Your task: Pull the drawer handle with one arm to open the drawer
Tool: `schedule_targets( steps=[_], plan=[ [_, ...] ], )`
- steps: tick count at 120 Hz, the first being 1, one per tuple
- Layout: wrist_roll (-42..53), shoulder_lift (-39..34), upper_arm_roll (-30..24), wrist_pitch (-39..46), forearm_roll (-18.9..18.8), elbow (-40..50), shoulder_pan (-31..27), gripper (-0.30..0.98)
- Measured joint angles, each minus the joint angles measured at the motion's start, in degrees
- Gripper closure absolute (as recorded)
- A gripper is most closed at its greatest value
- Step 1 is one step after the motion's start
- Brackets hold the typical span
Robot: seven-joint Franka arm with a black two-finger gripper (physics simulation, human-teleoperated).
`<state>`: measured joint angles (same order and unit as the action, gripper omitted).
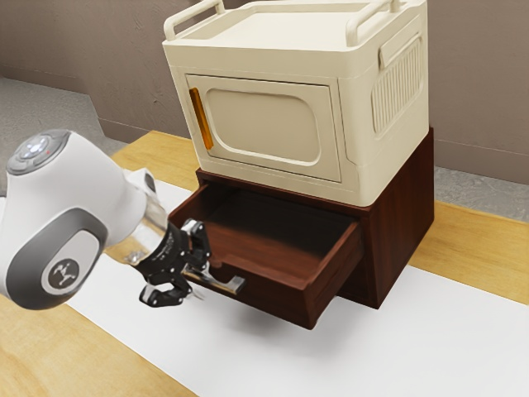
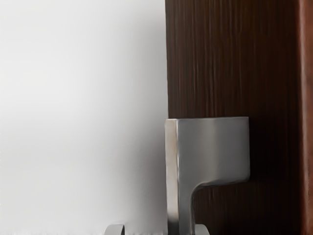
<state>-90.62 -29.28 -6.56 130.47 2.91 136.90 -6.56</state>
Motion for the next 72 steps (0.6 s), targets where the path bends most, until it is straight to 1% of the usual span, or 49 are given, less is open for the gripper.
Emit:
schedule_targets(
  steps=[72],
  plan=[
    [-0.28, -6.06, 0.09, -0.07, -0.12, 5.03, 0.08, 0.58]
  ],
)
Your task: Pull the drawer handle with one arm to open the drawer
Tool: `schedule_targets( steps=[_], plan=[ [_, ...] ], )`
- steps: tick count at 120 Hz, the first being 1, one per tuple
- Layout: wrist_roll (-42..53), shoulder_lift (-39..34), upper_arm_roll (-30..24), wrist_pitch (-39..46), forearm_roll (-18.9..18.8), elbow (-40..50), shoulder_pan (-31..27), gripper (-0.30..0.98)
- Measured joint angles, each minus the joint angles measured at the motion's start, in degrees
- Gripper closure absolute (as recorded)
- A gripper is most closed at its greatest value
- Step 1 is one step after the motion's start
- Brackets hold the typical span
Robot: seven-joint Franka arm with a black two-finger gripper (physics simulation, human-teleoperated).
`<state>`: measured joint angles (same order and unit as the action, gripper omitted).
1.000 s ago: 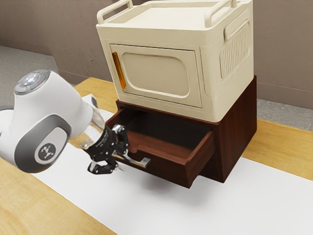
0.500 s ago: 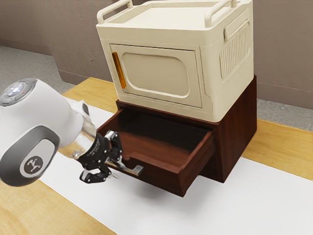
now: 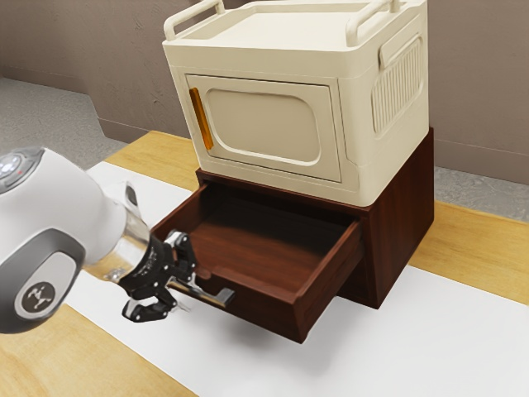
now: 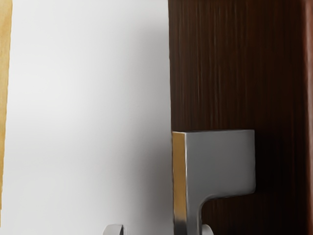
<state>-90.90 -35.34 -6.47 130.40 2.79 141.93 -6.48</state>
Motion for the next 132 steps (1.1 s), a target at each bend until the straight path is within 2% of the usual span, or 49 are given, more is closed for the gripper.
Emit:
schedule_targets(
  steps=[72, 102, 124, 132],
  plan=[
    [0.2, -4.18, 0.05, -0.12, -0.05, 3.0, 0.08, 0.57],
    [0.65, -5.65, 0.03, -0.14, -2.59, 2.54, 0.6, 0.55],
    [0.91, -6.52, -0.12, -2.05, -4.82, -2.46, 1.0, 0.54],
    [0.99, -4.39, -0.13, -5.15, -5.14, -9.69, 0.96, 0.5]
  ],
)
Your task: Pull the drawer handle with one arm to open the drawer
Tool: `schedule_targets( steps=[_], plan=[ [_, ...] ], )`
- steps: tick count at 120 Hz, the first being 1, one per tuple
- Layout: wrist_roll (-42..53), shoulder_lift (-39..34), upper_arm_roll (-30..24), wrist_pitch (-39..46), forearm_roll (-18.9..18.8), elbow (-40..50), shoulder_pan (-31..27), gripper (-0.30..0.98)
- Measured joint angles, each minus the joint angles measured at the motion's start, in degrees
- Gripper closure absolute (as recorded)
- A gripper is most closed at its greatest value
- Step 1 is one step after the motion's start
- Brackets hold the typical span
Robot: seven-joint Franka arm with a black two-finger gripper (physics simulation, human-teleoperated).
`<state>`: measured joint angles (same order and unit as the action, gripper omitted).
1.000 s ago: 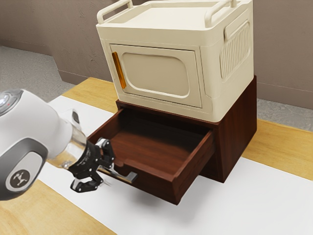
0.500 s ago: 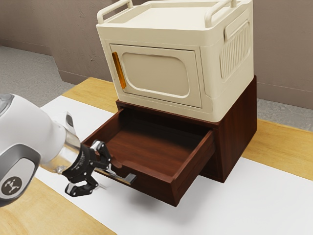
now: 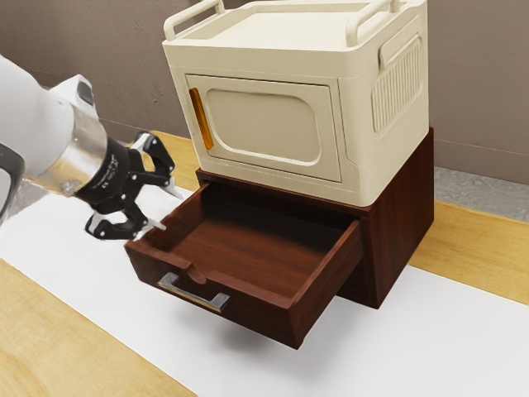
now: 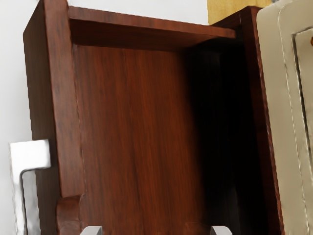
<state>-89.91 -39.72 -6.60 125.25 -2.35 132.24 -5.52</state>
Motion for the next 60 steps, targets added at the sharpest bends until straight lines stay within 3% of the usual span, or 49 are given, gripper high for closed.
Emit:
schedule_targets(
  steps=[13, 21, 33, 60],
  plan=[
    [-0.16, 15.24, 0.25, -16.58, 0.45, -31.1, -0.31, 0.3],
    [-0.35, 19.72, 1.86, -26.48, 0.52, -40.77, -0.36, 0.22],
    [-1.36, 21.79, 5.86, -34.74, 1.41, -42.05, -0.02, 0.14],
    [-4.13, 21.77, 6.28, -43.1, -0.09, -37.38, 0.84, 0.05]
  ],
)
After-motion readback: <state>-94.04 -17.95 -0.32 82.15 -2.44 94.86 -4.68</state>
